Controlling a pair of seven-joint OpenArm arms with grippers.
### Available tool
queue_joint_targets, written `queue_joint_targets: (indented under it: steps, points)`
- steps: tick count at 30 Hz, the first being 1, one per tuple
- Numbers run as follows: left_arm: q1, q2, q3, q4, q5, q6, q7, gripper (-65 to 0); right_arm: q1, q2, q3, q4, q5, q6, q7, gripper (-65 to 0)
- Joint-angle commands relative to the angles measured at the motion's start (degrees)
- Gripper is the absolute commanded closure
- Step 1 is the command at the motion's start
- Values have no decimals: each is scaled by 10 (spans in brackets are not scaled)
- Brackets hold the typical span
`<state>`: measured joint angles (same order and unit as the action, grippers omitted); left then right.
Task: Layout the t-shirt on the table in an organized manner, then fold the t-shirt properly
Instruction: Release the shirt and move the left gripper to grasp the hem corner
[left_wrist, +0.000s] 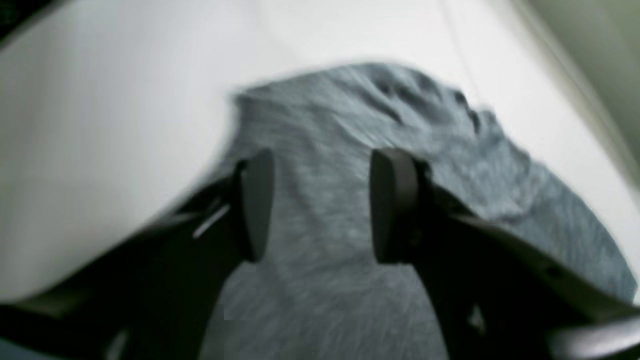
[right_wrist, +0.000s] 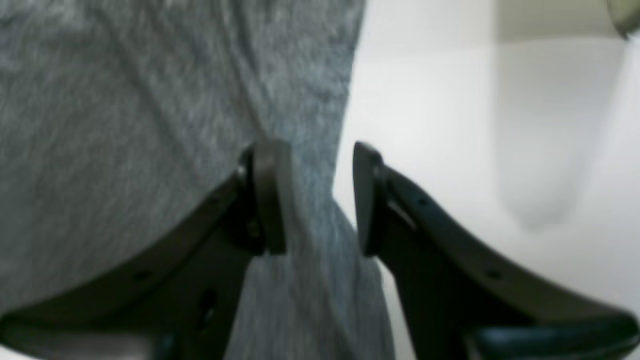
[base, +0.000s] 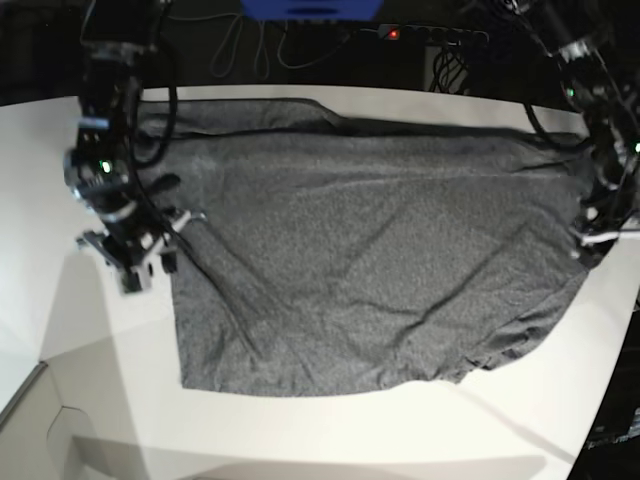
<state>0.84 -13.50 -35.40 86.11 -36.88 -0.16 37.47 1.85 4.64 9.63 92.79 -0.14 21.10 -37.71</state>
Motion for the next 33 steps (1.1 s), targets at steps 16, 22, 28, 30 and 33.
queue_joint_targets:
  steps: [16, 22, 28, 30, 33]
  points:
    - [-73, -67, 84, -249, -3, -2, -76, -303, -44, 23, 2, -91, 1, -3, 12, -217]
    - [-36, -74, 79, -245, -6, -2, -77, -303, -120, 35, 1, -29, 1, -2, 12, -217]
    - [-10, -76, 78, -166, -10, -2, -76, -303, -154, 38, 24, 34, 2, -2, 13, -216]
    - [-2, -73, 78, -102, -11, -2, -75, -303, -164, 28, 49, 74, 2, -2, 13, -217]
    - [-4, -71, 78, -26, -11, -2, -77, -304, -167, 9, 93, 127, 2, 0, 13, -218]
